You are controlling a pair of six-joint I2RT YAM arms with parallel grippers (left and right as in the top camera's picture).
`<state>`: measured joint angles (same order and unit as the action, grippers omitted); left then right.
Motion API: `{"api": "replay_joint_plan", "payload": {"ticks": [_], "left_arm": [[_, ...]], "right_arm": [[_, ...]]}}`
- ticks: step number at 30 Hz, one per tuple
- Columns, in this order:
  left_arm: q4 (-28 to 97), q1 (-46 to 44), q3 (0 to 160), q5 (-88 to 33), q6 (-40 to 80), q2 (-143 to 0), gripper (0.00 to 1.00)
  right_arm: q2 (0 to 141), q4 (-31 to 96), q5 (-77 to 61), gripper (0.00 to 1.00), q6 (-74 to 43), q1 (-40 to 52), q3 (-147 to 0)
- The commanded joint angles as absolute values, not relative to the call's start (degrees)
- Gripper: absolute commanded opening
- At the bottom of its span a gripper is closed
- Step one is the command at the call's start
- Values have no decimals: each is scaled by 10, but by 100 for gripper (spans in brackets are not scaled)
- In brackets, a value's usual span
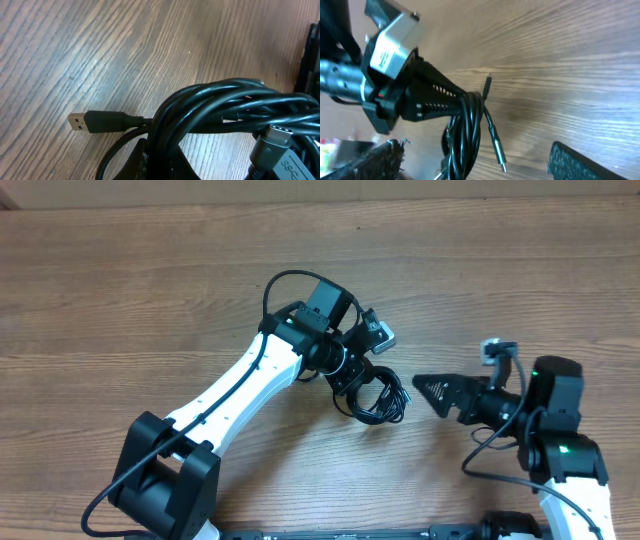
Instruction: Untangle cables
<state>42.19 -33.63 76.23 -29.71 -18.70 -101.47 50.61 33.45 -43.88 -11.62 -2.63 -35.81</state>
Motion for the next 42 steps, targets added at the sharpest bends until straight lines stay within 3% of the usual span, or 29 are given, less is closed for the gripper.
{"api": "replay_joint_plan", "payload": {"ticks": [1,4,9,13,16,18,21,26,33,38,42], "left_arm": [[418,-330,771,-301,-162,-1004,4],[412,-330,771,-316,-163,-1004,4],[411,-330,771,-343,-167,-1004,4],[412,-330,771,-342,-167,-1004,4],[407,-329,771,-324,-159,-1004,4],[386,-324,771,-248,-62,-1004,4],[354,-307,771,-173,120,-1004,4],[312,-251,771,-170,340,-1004,4],[312,-188,771,-188,543,-1004,4],[302,-186,771,-244,376,-1004,4],[328,-203,771,-260,100,-1004,4]], "right_arm": [[491,358,-413,89,-46,26,-379],[507,357,-364,79,-5,98,-375],[559,310,-324,62,-5,140,-375],[591,286,-324,26,-6,162,-375],[590,293,-325,11,-20,162,-375],[586,304,-327,7,-37,162,-375],[585,328,-327,4,-47,162,-375],[585,385,-331,4,-47,162,-375],[585,401,-331,4,-46,162,-375],[585,382,-331,5,-47,162,-375],[585,330,-331,19,-77,162,-375]]}}
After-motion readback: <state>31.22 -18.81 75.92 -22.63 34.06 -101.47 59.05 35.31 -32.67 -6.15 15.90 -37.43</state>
